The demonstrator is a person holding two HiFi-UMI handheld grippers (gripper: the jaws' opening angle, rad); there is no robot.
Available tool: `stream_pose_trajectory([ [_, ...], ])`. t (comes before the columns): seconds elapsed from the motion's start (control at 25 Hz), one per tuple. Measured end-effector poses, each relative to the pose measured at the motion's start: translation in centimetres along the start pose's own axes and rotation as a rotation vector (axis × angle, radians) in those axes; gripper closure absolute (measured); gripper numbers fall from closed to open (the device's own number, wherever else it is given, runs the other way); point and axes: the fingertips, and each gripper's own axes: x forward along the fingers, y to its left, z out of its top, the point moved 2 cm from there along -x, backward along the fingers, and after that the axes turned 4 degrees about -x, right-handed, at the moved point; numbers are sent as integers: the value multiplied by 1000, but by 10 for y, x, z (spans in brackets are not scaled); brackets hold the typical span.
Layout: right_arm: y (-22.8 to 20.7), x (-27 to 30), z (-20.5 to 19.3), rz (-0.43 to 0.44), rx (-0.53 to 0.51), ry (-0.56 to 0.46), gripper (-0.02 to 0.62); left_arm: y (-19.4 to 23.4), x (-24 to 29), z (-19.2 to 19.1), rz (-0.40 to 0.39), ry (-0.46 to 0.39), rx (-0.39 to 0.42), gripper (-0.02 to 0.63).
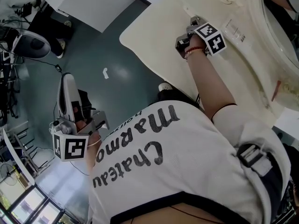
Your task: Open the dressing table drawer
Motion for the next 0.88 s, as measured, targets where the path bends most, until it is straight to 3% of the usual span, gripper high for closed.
stream_pose_trajectory([
  [0.88, -1, -18, -17, -9, -13, 32, 485, 2, 5, 1, -40, 0, -32, 584],
])
